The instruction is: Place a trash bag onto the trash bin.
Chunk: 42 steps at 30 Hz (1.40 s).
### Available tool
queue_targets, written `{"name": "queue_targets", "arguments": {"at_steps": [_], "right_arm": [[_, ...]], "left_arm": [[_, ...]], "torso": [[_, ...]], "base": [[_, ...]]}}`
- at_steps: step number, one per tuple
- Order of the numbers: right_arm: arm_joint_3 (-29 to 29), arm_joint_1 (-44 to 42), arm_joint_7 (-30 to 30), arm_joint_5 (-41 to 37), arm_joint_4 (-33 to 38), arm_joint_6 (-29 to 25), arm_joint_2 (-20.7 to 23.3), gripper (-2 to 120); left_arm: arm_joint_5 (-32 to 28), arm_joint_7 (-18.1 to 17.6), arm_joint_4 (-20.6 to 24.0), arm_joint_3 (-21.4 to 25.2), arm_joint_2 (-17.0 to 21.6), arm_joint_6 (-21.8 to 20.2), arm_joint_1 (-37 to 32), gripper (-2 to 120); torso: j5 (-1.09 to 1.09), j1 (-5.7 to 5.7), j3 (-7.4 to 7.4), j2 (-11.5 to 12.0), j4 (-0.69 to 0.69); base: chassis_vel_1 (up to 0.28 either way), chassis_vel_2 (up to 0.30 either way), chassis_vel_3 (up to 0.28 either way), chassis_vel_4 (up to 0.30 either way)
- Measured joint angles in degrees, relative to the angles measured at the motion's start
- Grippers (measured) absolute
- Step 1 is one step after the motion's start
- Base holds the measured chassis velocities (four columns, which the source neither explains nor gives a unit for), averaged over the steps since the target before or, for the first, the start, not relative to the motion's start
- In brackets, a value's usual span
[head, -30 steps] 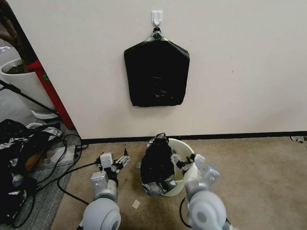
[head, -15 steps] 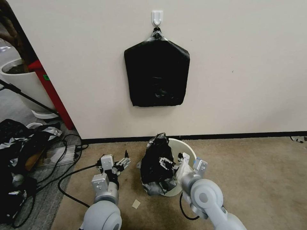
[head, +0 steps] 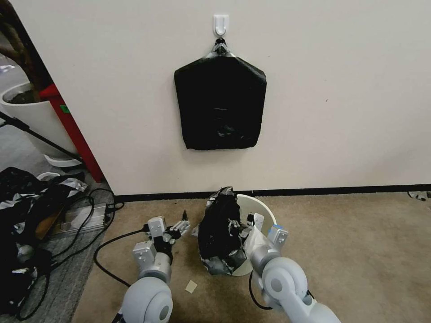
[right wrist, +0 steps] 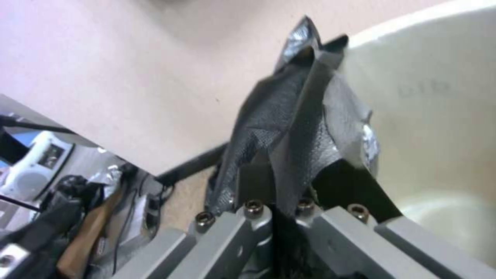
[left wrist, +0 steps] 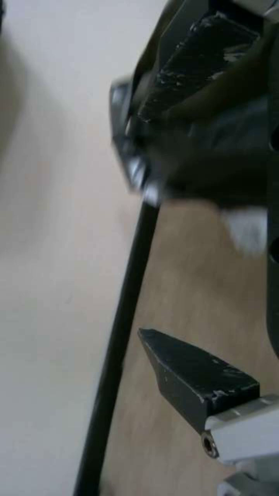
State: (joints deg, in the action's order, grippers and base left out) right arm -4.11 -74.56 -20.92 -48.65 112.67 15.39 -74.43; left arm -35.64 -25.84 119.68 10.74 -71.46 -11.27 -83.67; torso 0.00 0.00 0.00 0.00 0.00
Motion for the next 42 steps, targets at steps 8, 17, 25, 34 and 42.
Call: {"name": "queue_targets", "arguments": {"at_steps": [8,17,25,34,42], "right_arm": [[-0.1,-1.8,0.3,15.6,-2.2,-7.4,0.0,0],[0.0,-5.1,-1.0,24.7,-2.3,-11.6,-0.5,0],[1.0,-6.7,-0.8,29.0,-2.0,-12.9,-1.3,0],[1.2,-7.0,-0.1,33.8,-2.0,-14.6,-1.5,0],[1.0,-7.0,0.6,39.5,-2.5,-16.3,-1.7,0]], "left_arm": [[-5.5,8.7,-3.7,-2.4,1.2,-0.2,3.7,100],[-5.1,6.3,-8.3,-7.4,1.1,-6.2,10.1,100],[-2.8,-0.4,-10.8,-10.4,-0.4,-14.0,13.0,100],[-2.3,-3.1,-12.6,-11.1,-1.0,-17.5,14.0,76],[-2.4,-4.0,-12.9,-10.9,-1.1,-21.6,14.5,47]], "torso": [[0.01,0.00,0.00,0.0,0.00],[0.00,0.00,0.00,0.0,-0.01],[0.00,0.00,0.00,0.0,0.00],[0.00,0.00,0.00,0.0,0.01],[0.02,0.00,0.02,0.0,0.02]], "base": [[0.000,0.000,0.000,0.000],[0.000,0.000,0.000,0.000],[0.000,0.000,0.000,0.000],[0.000,0.000,0.000,0.000],[0.000,0.000,0.000,0.000]]}}
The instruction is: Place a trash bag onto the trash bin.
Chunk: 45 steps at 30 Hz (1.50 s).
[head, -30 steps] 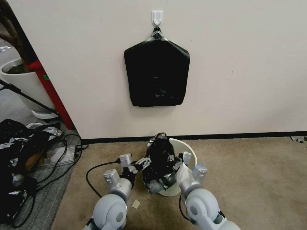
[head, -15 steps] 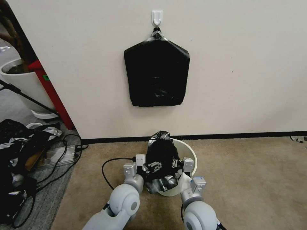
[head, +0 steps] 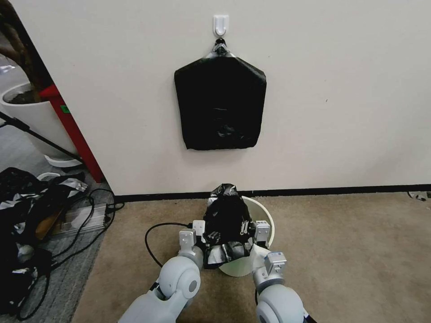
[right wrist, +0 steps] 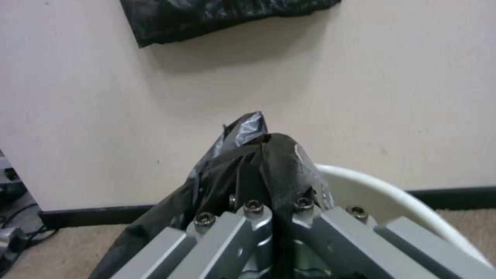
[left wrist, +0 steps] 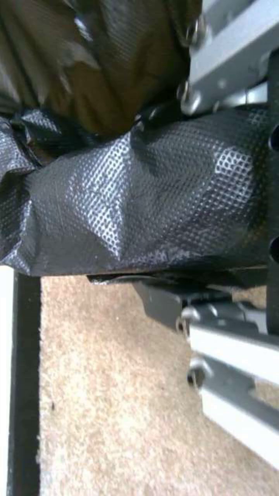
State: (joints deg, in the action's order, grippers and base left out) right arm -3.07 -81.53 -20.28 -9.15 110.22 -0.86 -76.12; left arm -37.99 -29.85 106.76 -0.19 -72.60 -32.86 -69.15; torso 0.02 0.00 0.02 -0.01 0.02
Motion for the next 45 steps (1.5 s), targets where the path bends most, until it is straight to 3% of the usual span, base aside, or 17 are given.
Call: {"name": "queue_targets", "arguments": {"at_steps": [7,9,10,11,13,14,18,19,21,24,25,29,37,41,43,44,45], "right_arm": [[-0.6,0.0,0.0,4.2,-1.4,-2.1,0.0,0],[-1.2,0.0,0.0,6.3,-2.4,-3.3,0.1,0],[-1.2,0.0,0.0,6.3,-2.4,-3.3,0.1,0],[-1.6,0.1,0.0,7.1,-2.7,-3.8,0.1,0],[-3.5,0.7,0.0,8.2,-3.1,-5.0,0.5,0],[-3.5,0.7,0.0,8.2,-3.1,-5.0,0.5,0],[-6.3,2.0,-0.1,5.0,-2.6,-4.1,1.1,0],[-6.3,2.0,-0.1,5.0,-2.6,-4.1,1.1,0],[-8.0,2.5,-1.2,0.7,-2.1,-0.7,2.2,0],[-8.4,2.5,-3.2,-4.4,-1.7,2.4,3.0,0],[-8.4,2.5,-3.2,-4.4,-1.7,2.4,3.0,0],[-7.0,0.4,-7.2,-17.0,-1.2,7.9,4.4,0],[-2.3,-3.4,-6.8,-21.0,-0.4,7.2,4.5,0],[2.1,-4.7,-5.7,-17.6,-0.3,4.9,3.8,0],[2.7,-3.8,-5.6,-7.6,-3.5,2.1,3.1,8],[2.7,-3.8,-5.6,-7.6,-3.5,2.1,3.1,8],[2.4,-3.2,-5.6,-1.5,-6.0,0.2,2.6,14]], "left_arm": [[0.3,-1.3,-0.9,0.5,0.1,-1.0,0.1,26],[1.6,0.4,-0.9,1.2,0.5,0.2,-0.3,14],[1.6,0.4,-0.9,1.2,0.5,0.2,-0.3,14],[2.7,1.9,-0.7,1.6,0.8,0.9,-0.7,11],[8.0,8.4,0.5,2.9,2.3,4.1,-2.1,7],[8.0,8.4,0.5,2.9,2.3,4.1,-2.1,7],[16.5,15.3,2.2,5.9,4.7,9.3,-3.8,5],[16.5,15.3,2.2,5.9,4.7,9.3,-3.8,5],[20.4,19.5,3.0,7.9,6.0,13.5,-5.0,5],[21.0,21.1,3.5,9.3,6.2,16.8,-5.7,5],[21.0,21.1,3.5,9.3,6.2,16.8,-5.7,5],[17.0,21.5,4.0,11.5,4.4,22.4,-5.6,5],[9.4,18.1,4.3,11.9,2.4,23.5,-4.0,5],[6.5,15.7,4.3,11.7,1.5,22.1,-3.1,5],[5.0,15.0,4.3,11.6,1.2,20.9,-2.9,5],[5.0,15.0,4.3,11.6,1.2,20.9,-2.9,5],[4.4,14.9,4.5,11.5,1.2,20.4,-2.8,5]], "torso": [[0.01,0.00,0.01,0.0,0.01],[-0.01,0.00,0.00,0.0,0.00],[-0.01,0.00,0.00,0.0,0.00],[-0.03,0.00,-0.01,0.0,-0.01],[-0.09,-0.01,-0.03,0.0,-0.06],[-0.09,-0.01,-0.03,0.0,-0.06],[-0.05,-0.01,-0.03,0.0,-0.02],[-0.05,-0.01,-0.03,0.0,-0.02],[-0.03,-0.01,-0.03,0.0,-0.02],[-0.01,-0.01,-0.02,0.0,-0.02],[-0.01,-0.01,-0.02,0.0,-0.02],[-0.01,0.00,-0.02,0.0,-0.02],[-0.02,-0.01,-0.02,0.0,-0.02],[-0.03,-0.01,-0.01,0.0,-0.02],[-0.21,-0.01,-0.01,0.0,0.04],[-0.21,-0.01,-0.01,0.0,0.04],[-0.18,-0.01,-0.01,0.0,0.02]], "base": [[0.000,0.000,0.000,0.000],[0.000,0.000,0.000,0.000],[0.000,0.000,0.000,0.000],[0.000,0.000,0.000,0.000],[0.000,0.000,0.000,0.000],[0.000,0.000,0.000,0.000],[0.000,0.000,0.000,0.000],[0.000,0.000,0.000,0.000],[0.000,0.000,0.000,0.000],[0.000,0.000,0.000,0.000],[0.000,0.000,0.000,0.000],[0.000,0.000,0.000,0.000],[0.000,0.000,0.000,0.000],[0.000,0.000,0.000,0.000],[0.000,0.000,0.000,0.000],[0.000,0.000,0.000,0.000],[0.000,0.000,0.000,0.000]]}}
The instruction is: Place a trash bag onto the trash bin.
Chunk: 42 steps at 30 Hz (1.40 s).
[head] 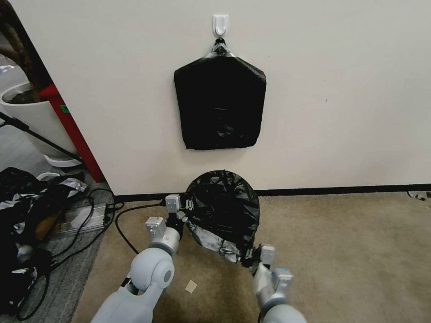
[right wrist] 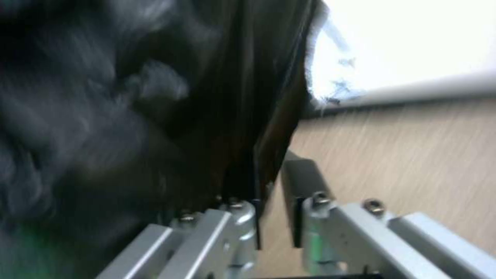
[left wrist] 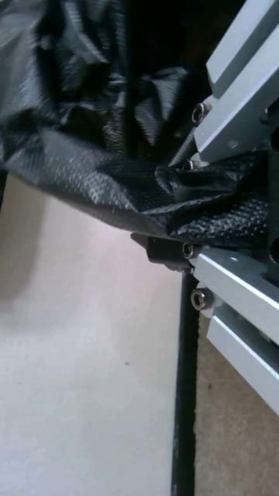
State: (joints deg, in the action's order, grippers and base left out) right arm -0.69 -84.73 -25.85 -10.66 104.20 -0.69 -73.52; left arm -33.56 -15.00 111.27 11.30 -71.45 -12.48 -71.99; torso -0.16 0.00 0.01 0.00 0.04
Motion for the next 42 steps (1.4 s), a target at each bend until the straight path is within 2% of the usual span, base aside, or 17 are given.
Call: {"name": "queue_targets", "arguments": {"at_steps": [1,2,3,5,7,8,10,12,14,18,24,29,35,36,39,41,42], "right_arm": [[-0.8,0.7,0.3,8.7,-4.0,-3.3,-0.9,19],[-0.8,0.7,0.3,8.7,-4.0,-3.3,-0.9,19],[-2.0,1.2,0.8,16.6,-7.3,-7.3,-1.4,25],[-4.4,1.9,1.6,26.1,-11.1,-12.7,-1.5,33],[-4.7,1.5,2.3,28.6,-11.6,-14.4,-1.2,39],[-4.8,1.1,2.8,29.3,-11.4,-15.1,-0.9,46],[-4.9,1.0,3.0,29.4,-11.2,-15.3,-0.8,48],[-6.3,0.0,5.7,30.6,-9.3,-17.0,-0.2,59],[-6.8,-0.2,6.6,30.9,-8.7,-17.5,0.1,63],[-9.5,-1.0,15.1,33.4,-5.3,-19.4,2.2,83],[-11.5,-0.8,23.6,38.6,-2.5,-20.3,5.1,99],[-11.2,0.5,27.3,42.0,0.4,-20.5,6.7,100],[-10.1,1.5,29.1,43.9,2.0,-21.3,7.0,97],[-9.5,1.7,29.1,44.1,2.1,-21.6,6.8,91],[-9.4,2.0,29.0,44.3,2.1,-22.1,6.5,85],[-9.5,2.0,28.8,44.5,2.2,-23.5,6.4,71],[-9.5,2.0,28.8,44.5,2.2,-23.5,6.4,71]], "left_arm": [[-0.5,-0.1,0.1,0.0,0.0,-0.4,0.0,3],[-0.5,-0.1,0.1,0.0,0.0,-0.4,0.0,3],[-0.6,-0.2,0.1,0.0,0.0,-0.6,0.0,3],[-0.7,-0.3,0.1,0.1,0.1,-0.6,0.1,3],[-0.9,-0.3,0.1,0.3,0.2,-0.6,0.3,3],[-1.0,-0.4,-0.2,0.4,0.2,-0.7,0.7,3],[-1.0,-0.5,-0.3,0.5,0.2,-0.7,0.8,3],[-1.5,-1.4,-1.5,0.9,0.2,-0.6,1.9,3],[-1.8,-1.8,-1.8,1.0,0.1,-0.6,2.4,3],[-4.3,-3.9,-3.4,1.9,-0.3,-1.1,4.7,3],[-8.4,-6.7,-3.3,2.2,-0.6,-3.4,6.0,3],[-13.2,-10.5,-1.7,2.1,-1.3,-5.6,6.4,3],[-15.6,-12.2,-0.2,2.0,-1.8,-6.9,6.3,3],[-16.1,-12.4,0.4,2.0,-2.0,-7.3,6.2,3],[-16.4,-12.6,0.8,2.0,-2.0,-7.5,6.1,3],[-16.6,-12.7,1.2,2.3,-2.0,-7.6,5.9,3],[-16.6,-12.7,1.2,2.3,-2.0,-7.6,5.9,3]], "torso": [[0.24,0.00,0.00,0.0,-0.05],[0.24,0.00,0.00,0.0,-0.05],[0.33,0.00,0.00,0.0,-0.06],[0.16,0.00,0.00,0.0,-0.03],[0.22,0.00,-0.01,0.0,-0.05],[0.19,0.00,-0.01,0.0,-0.04],[0.17,0.00,-0.01,0.0,-0.04],[0.18,0.00,0.00,0.0,-0.04],[0.17,0.00,-0.01,0.0,-0.04],[0.16,0.00,-0.01,0.0,-0.04],[0.16,0.00,-0.01,0.0,-0.04],[0.16,0.00,-0.01,0.0,-0.04],[0.16,0.00,-0.01,0.0,-0.04],[0.16,0.00,-0.01,0.0,-0.03],[0.16,0.00,-0.01,0.0,-0.04],[0.16,0.00,-0.01,0.0,-0.04],[0.16,0.00,-0.01,0.0,-0.04]], "base": [[0.000,0.000,0.000,0.000],[0.000,0.000,0.000,0.000],[0.000,0.000,0.000,0.000],[0.000,0.000,0.000,0.000],[0.000,0.000,0.000,0.000],[0.000,0.000,0.000,0.000],[0.000,0.000,0.000,0.000],[0.000,0.000,0.000,0.000],[0.000,0.000,0.000,0.000],[0.000,0.000,0.000,0.000],[0.000,0.000,0.000,0.000],[0.000,0.000,0.000,0.000],[0.000,0.000,0.000,0.000],[0.000,0.000,0.000,0.000],[0.000,0.000,0.000,0.000],[0.000,0.000,0.000,0.000],[0.000,0.000,0.000,0.000]]}}
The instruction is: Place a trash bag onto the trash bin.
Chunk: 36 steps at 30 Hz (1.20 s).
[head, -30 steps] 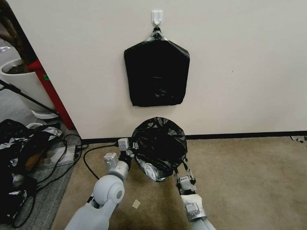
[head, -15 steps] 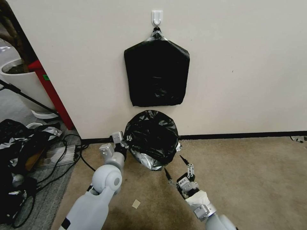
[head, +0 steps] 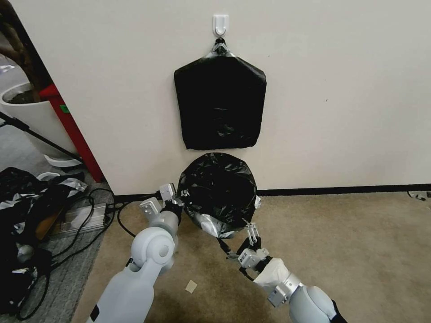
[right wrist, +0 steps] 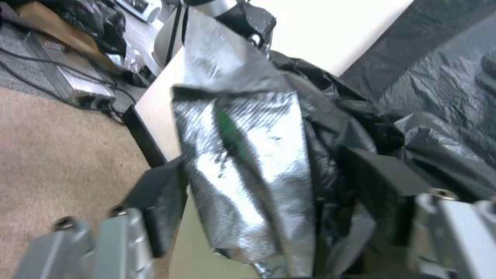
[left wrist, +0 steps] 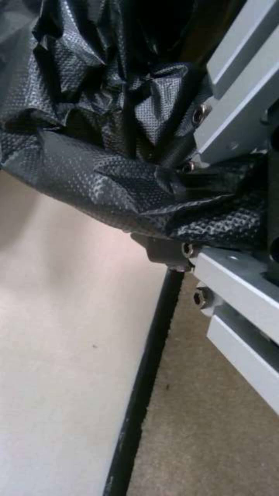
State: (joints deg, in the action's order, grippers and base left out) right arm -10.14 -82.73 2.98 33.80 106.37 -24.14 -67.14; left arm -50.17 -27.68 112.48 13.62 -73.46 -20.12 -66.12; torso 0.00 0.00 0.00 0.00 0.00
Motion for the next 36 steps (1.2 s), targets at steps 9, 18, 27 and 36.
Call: {"name": "queue_targets", "arguments": {"at_steps": [9,18,27,36], "right_arm": [[-0.7,-0.4,3.1,-0.5,0.6,-3.7,0.5,39],[-2.5,4.4,16.6,-0.4,-3.8,-8.1,-0.4,2],[-12.7,10.5,21.7,18.9,-6.8,-10.1,-1.6,0],[-12.2,6.8,33.0,4.0,-4.7,-18.5,2.3,22]], "left_arm": [[-1.9,-1.1,1.2,1.2,0.0,-0.4,-0.2,3],[-4.1,-1.6,4.1,1.4,0.1,-1.7,-2.4,3],[-4.2,-1.4,6.7,1.1,0.6,-2.8,-4.6,3],[-2.2,0.8,6.1,1.6,0.3,1.2,-4.3,2]], "torso": [[-0.01,0.00,0.00,0.0,0.00],[0.00,0.00,0.00,0.0,0.00],[-0.02,0.00,0.00,0.0,0.00],[-0.01,0.00,0.00,0.0,0.00]], "base": [[0.000,0.000,0.000,0.000],[0.000,0.000,0.000,0.000],[0.000,0.000,0.000,0.000],[0.000,0.000,0.000,0.000]]}}
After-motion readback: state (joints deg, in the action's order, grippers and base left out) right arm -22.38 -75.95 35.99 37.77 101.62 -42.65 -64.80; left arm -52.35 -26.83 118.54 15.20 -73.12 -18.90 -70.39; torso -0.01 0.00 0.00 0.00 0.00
